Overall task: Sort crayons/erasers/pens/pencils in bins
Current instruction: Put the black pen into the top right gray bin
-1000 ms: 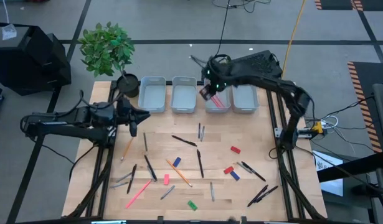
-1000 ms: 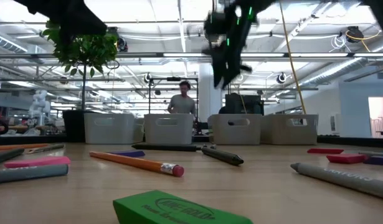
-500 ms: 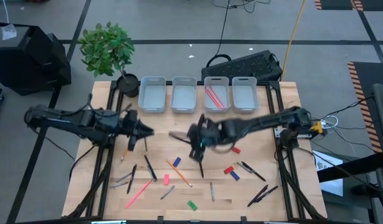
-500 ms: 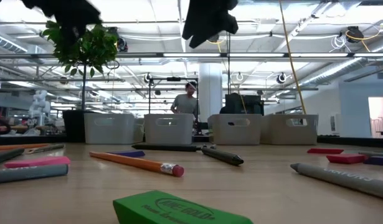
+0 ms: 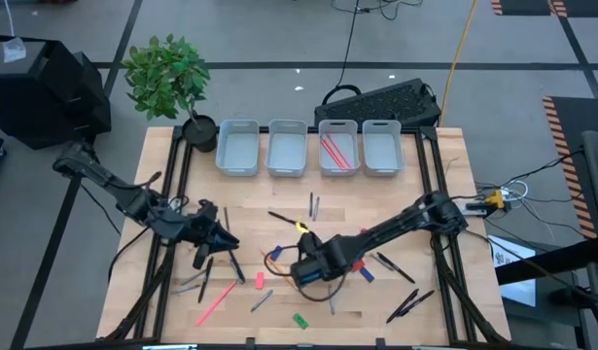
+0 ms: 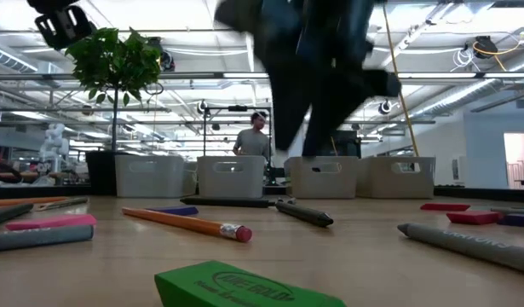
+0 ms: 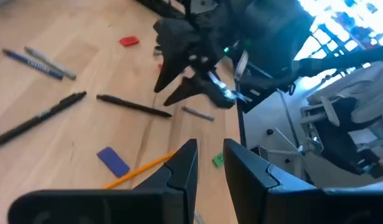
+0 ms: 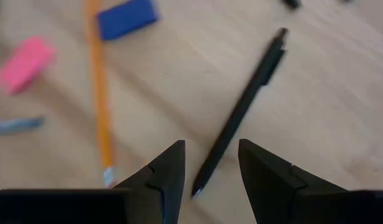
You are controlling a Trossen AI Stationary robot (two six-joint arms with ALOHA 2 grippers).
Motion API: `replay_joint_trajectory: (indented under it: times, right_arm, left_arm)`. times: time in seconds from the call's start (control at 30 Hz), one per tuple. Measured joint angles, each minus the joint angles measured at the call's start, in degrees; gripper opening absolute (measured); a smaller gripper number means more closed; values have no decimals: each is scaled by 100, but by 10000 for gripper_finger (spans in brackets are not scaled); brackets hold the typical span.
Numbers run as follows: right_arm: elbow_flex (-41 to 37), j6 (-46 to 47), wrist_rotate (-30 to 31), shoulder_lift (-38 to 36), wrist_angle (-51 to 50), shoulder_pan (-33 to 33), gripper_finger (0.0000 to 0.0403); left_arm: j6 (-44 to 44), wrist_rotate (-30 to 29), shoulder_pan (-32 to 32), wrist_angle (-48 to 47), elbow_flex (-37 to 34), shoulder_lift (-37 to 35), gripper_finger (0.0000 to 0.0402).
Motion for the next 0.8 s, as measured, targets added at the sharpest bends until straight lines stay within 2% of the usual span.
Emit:
replay_joint_trajectory:
  times: [0.2, 0.5, 0.8]
  right_arm:
    - [0, 626, 71, 319, 189, -248, 144]
    - [0, 957, -490, 590, 82, -497, 124]
    - [-206, 1228, -924, 550, 156, -544, 73]
  left_arm:
    - [-525, -17, -65, 3, 0, 128, 81]
    - [-499, -17, -65, 2, 0, 131, 81]
    - [-192, -7, -65, -3, 0, 131, 81]
